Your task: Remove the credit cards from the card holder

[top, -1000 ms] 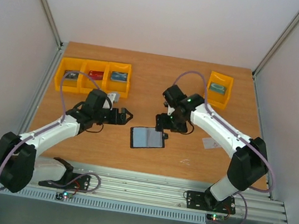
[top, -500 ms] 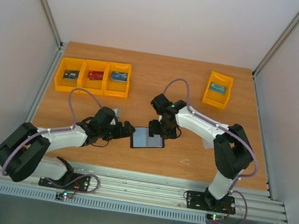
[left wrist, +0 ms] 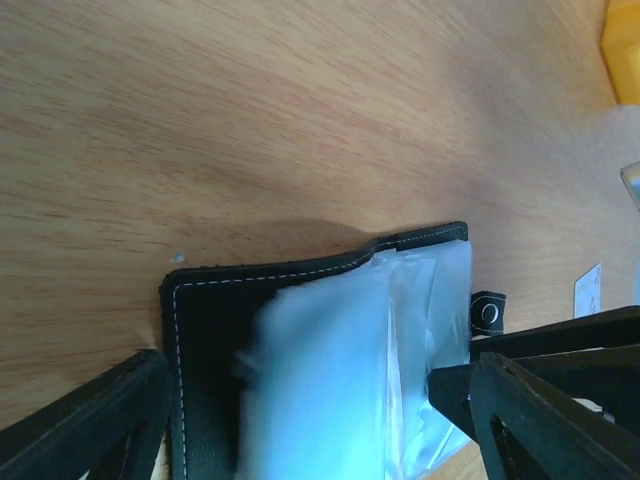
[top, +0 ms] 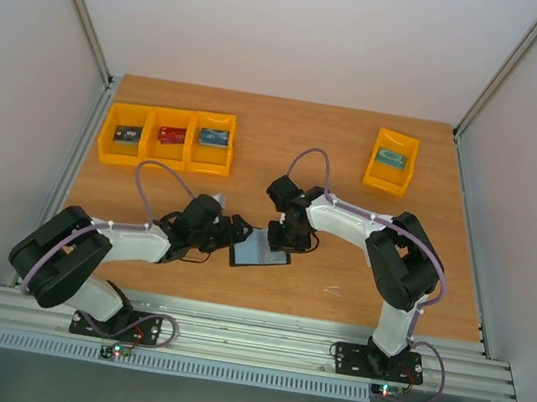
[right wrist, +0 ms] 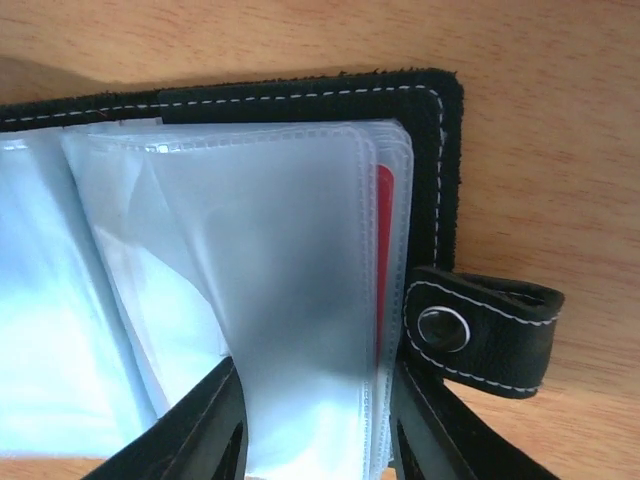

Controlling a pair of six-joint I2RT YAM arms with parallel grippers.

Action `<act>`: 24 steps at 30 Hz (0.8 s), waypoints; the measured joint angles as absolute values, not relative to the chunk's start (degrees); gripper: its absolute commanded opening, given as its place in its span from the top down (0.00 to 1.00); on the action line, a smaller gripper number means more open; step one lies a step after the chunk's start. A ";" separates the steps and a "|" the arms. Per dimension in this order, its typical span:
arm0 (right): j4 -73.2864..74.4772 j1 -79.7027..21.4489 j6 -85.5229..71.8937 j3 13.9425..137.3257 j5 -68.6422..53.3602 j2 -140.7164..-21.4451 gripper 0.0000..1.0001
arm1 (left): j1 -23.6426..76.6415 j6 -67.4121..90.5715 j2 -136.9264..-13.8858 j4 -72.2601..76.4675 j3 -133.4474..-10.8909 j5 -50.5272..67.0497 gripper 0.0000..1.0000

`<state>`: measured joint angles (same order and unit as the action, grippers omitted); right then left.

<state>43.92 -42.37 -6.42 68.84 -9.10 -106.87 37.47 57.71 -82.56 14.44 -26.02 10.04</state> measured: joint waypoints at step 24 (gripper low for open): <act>35.29 -42.00 -7.64 63.99 -21.08 -103.44 0.64 | 40.25 55.00 -84.60 16.53 -26.26 11.60 1.00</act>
